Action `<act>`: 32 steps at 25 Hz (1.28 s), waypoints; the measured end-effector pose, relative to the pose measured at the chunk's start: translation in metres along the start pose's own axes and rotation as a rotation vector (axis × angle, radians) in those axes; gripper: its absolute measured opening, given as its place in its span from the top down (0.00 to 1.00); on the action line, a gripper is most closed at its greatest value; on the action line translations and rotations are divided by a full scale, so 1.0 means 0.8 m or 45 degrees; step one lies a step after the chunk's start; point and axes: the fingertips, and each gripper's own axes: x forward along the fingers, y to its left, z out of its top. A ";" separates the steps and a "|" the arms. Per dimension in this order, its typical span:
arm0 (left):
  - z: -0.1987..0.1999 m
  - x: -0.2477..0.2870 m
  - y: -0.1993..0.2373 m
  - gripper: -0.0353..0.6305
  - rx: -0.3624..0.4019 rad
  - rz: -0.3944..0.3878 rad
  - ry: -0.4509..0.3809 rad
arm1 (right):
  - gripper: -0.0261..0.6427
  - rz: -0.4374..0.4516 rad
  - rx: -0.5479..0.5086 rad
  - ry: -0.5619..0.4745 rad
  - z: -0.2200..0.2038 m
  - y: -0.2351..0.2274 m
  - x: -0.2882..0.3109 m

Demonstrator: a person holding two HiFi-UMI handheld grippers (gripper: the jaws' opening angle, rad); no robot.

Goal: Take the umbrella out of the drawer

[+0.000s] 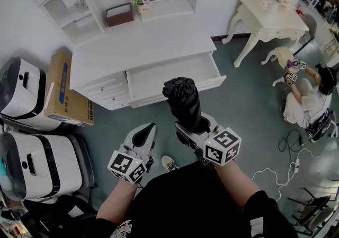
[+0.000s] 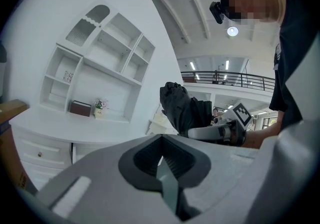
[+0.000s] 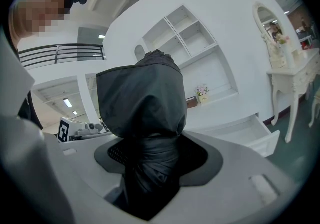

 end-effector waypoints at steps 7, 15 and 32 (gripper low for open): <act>-0.009 0.044 -0.039 0.95 -0.051 0.064 0.006 | 0.54 0.058 0.012 0.035 0.006 -0.032 -0.045; -0.016 0.082 -0.074 0.95 -0.073 0.118 0.002 | 0.54 0.109 0.019 0.071 0.005 -0.066 -0.078; -0.014 0.108 -0.114 0.95 -0.057 0.135 -0.012 | 0.54 0.182 0.028 0.051 0.018 -0.082 -0.106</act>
